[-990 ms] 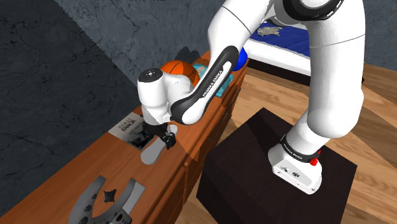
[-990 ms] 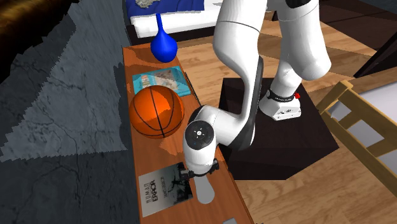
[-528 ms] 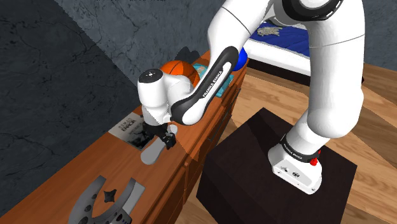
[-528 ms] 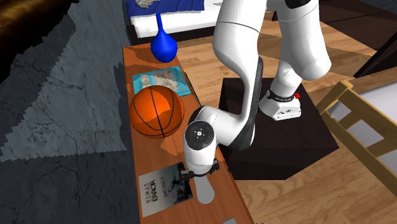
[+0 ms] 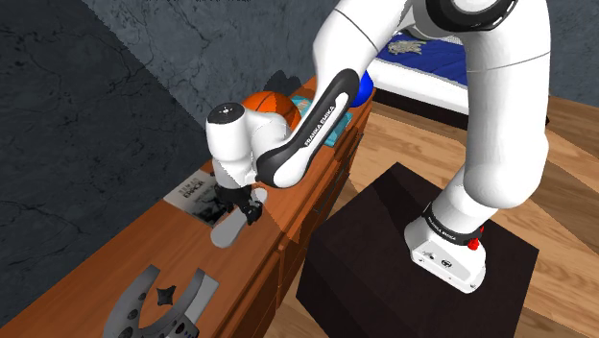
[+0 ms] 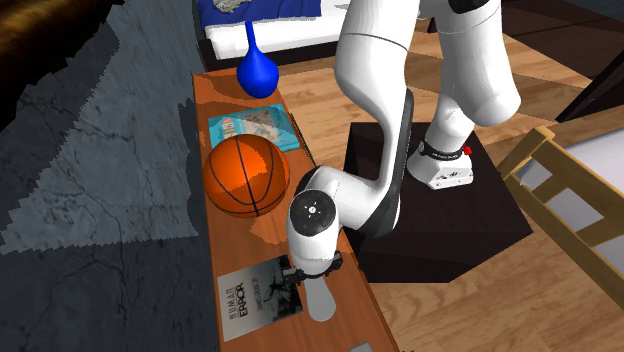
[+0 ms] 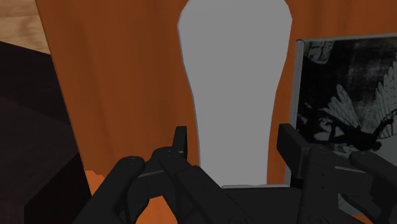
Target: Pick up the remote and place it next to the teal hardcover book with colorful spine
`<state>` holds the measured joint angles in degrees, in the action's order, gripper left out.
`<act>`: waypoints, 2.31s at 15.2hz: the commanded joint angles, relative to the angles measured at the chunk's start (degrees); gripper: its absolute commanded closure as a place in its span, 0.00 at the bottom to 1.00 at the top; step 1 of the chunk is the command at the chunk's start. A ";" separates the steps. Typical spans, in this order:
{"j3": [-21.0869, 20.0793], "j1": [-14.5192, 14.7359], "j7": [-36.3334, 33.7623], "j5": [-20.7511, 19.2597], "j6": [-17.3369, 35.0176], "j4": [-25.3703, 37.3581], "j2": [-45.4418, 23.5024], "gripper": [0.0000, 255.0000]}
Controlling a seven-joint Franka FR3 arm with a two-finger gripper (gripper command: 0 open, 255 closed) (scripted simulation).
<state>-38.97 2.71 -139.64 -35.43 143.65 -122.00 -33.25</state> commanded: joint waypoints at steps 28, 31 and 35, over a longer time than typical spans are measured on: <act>-14.33 -22.00 21.80 20.55 -4.05 -11.44 21.15 1.00; -15.28 -27.19 28.86 24.82 -2.62 -14.82 24.95 1.00; -15.05 -32.68 38.73 30.48 -1.36 -18.34 29.44 1.00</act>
<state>-53.82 -28.25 -104.35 -7.38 141.84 -138.96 -5.68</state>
